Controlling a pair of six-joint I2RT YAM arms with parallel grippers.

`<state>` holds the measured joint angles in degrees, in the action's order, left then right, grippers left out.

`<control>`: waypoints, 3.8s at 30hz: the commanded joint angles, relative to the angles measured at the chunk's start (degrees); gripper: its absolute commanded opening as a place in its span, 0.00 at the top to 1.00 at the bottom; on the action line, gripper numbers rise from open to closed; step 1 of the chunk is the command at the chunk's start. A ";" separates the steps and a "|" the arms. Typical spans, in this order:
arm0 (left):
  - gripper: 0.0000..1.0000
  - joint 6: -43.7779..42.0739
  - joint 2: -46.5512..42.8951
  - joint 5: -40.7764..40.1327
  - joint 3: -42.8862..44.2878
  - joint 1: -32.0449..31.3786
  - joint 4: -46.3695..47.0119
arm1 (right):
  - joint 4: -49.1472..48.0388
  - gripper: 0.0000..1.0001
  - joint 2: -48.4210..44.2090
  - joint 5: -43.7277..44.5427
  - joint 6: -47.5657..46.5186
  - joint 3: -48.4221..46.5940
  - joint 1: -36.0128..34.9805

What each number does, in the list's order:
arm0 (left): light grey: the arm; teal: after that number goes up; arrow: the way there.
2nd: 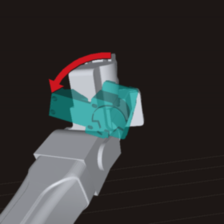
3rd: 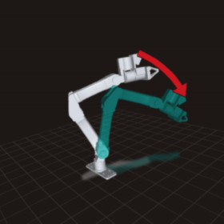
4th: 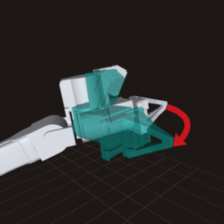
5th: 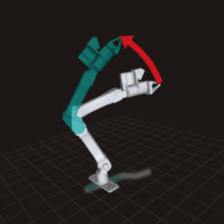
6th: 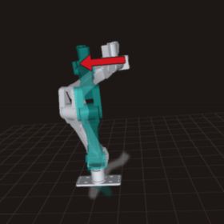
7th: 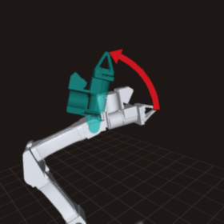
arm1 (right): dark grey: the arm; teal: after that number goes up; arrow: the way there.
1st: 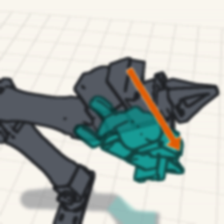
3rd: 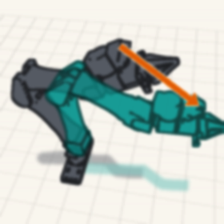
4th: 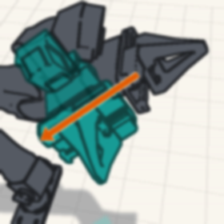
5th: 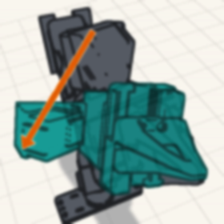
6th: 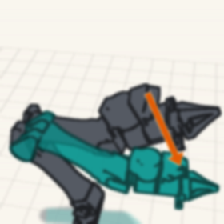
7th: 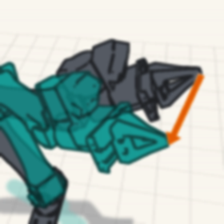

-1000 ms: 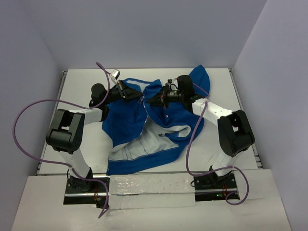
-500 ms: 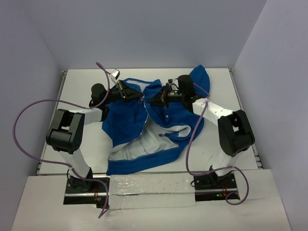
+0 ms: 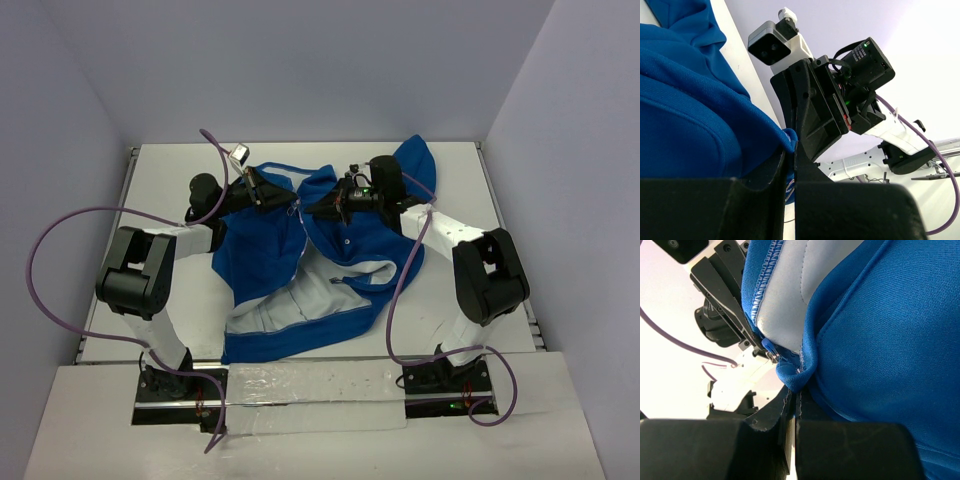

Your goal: Zip up the jacket

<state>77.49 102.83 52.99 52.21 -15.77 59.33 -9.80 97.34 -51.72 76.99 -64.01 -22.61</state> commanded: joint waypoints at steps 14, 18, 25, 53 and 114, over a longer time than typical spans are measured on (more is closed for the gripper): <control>1.00 -1.16 -2.28 1.33 -0.70 -0.40 3.87 | -1.89 1.00 0.92 -1.54 0.00 -3.49 0.29; 1.00 -0.90 -2.31 1.42 -0.94 -0.52 4.16 | -2.27 1.00 1.01 -1.48 0.12 -3.49 0.29; 1.00 0.00 -2.28 1.25 -1.49 -0.67 5.23 | -2.35 1.00 1.02 -1.36 -0.26 -3.74 0.29; 1.00 3.69 -1.42 1.11 -2.82 -0.91 7.95 | -4.51 1.00 -0.56 4.34 -9.94 -4.46 -0.33; 0.26 -20.93 -14.15 -2.81 2.76 0.30 -32.09 | -15.71 1.00 -3.37 5.75 -15.44 -0.97 -0.50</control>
<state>60.34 87.71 49.36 53.01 -15.64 28.74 -17.11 94.94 -43.21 58.47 -64.88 -23.24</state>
